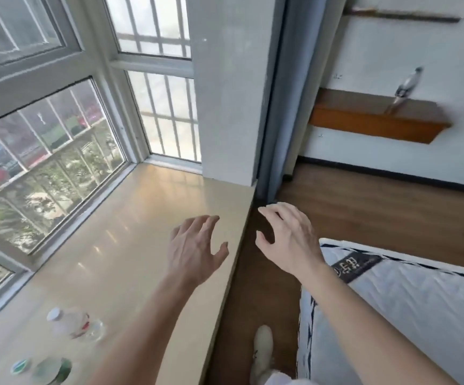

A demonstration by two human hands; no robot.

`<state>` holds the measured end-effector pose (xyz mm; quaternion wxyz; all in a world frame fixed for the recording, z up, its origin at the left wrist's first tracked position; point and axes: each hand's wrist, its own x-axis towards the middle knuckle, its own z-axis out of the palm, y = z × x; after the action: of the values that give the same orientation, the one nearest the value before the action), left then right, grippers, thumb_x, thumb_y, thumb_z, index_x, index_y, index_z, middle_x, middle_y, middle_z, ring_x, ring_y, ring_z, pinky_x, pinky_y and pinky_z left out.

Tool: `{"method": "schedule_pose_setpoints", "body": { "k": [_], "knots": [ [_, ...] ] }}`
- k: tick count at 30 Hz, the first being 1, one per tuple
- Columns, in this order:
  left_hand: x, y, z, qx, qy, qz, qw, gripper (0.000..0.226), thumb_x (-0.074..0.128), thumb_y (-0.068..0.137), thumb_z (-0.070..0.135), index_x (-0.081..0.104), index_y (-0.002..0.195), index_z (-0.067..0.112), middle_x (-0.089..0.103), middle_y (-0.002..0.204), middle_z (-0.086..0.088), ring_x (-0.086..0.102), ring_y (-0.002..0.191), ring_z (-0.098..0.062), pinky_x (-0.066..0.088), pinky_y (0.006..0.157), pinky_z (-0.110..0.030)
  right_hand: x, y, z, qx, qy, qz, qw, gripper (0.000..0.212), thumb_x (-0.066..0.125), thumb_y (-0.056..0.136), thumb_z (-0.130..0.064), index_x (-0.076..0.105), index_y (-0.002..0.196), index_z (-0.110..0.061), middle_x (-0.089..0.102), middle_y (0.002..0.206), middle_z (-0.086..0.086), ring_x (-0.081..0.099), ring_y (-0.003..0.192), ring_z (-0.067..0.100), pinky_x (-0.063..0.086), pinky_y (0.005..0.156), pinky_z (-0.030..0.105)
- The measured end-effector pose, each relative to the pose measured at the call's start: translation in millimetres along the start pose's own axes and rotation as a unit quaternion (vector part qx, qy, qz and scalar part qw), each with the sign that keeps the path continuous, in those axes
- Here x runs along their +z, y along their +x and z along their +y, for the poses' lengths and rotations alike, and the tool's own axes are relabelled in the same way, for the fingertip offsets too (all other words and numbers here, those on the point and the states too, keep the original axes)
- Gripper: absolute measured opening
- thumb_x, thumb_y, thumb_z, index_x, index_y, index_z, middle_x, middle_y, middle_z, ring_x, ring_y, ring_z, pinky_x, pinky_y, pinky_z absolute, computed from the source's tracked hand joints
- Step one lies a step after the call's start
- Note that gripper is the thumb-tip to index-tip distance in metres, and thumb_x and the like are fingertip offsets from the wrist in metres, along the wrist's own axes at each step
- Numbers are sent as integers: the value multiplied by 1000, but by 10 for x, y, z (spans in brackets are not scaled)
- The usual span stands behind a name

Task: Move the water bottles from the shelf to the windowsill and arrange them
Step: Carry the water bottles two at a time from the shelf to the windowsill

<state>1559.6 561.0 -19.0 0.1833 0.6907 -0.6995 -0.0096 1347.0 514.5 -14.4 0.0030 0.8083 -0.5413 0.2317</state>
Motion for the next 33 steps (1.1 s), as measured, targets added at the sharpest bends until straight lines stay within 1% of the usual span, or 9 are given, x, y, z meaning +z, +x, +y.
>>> {"method": "schedule_pose_setpoints", "body": {
  "k": [3, 7, 13, 17, 20, 23, 27, 30, 33],
  "knots": [
    [123, 239, 235, 43, 4, -10, 999, 61, 46, 82, 55, 50, 135, 24, 60, 131, 2, 52, 123, -25, 45, 98, -44, -75, -62, 274, 33, -6, 13, 999, 46, 57, 83, -38, 68, 120, -14, 66, 114, 2, 60, 114, 26, 51, 95, 44],
    [329, 581, 517, 89, 8, -12, 996, 58, 53, 82, 53, 52, 133, 24, 61, 129, 4, 54, 120, -24, 46, 94, -41, -91, -79, 669, 67, -16, 16, 997, 46, 57, 83, -37, 67, 122, -15, 66, 115, 1, 60, 114, 24, 51, 95, 43],
    [683, 1286, 928, 128, 15, -23, 991, 60, 46, 83, 56, 52, 133, 24, 61, 129, 4, 54, 119, -23, 45, 95, -40, 11, 216, 1355, 103, -22, 28, 994, 43, 59, 81, -36, 67, 119, -15, 64, 112, 0, 61, 109, 24, 51, 94, 40],
    [935, 1882, 1243, 144, 23, -21, 989, 57, 52, 83, 53, 55, 131, 23, 63, 124, 3, 58, 114, -24, 47, 93, -40, 87, 641, 1885, 117, -26, 32, 992, 44, 57, 83, -36, 66, 121, -17, 64, 113, -1, 60, 111, 23, 49, 97, 39],
    [1136, 2366, 1499, 147, 19, -27, 989, 57, 46, 81, 54, 56, 128, 22, 65, 120, 4, 59, 111, -24, 49, 90, -40, 120, 1011, 2295, 129, -16, 30, 991, 45, 56, 84, -37, 65, 123, -17, 64, 117, 0, 59, 115, 23, 48, 100, 41],
    [1294, 2729, 1704, 148, 19, -31, 988, 58, 46, 81, 55, 56, 129, 24, 63, 122, 6, 58, 115, -23, 49, 92, -39, 145, 1270, 2598, 125, -17, 23, 992, 46, 56, 84, -38, 64, 124, -17, 63, 118, 0, 58, 116, 23, 50, 98, 40],
    [1497, 3169, 2022, 152, 14, -25, 988, 52, 56, 81, 51, 58, 124, 24, 65, 116, 7, 60, 107, -21, 49, 89, -36, 170, 1564, 3060, 136, -20, 27, 990, 46, 58, 82, -39, 65, 122, -18, 64, 118, 0, 60, 114, 23, 52, 93, 40],
    [1640, 3431, 2207, 158, 12, -35, 987, 53, 52, 82, 53, 57, 126, 24, 64, 120, 7, 59, 109, -20, 50, 90, -37, 205, 1733, 3339, 151, -19, 33, 988, 45, 59, 81, -39, 66, 120, -18, 64, 116, 1, 60, 113, 23, 53, 91, 40],
    [1757, 3711, 2389, 168, 7, -34, 985, 53, 49, 82, 54, 59, 124, 24, 65, 119, 7, 60, 108, -20, 51, 88, -38, 208, 1884, 3589, 161, -17, 36, 986, 43, 60, 81, -38, 67, 119, -17, 65, 116, 1, 61, 112, 23, 55, 88, 41]
  ]
}}
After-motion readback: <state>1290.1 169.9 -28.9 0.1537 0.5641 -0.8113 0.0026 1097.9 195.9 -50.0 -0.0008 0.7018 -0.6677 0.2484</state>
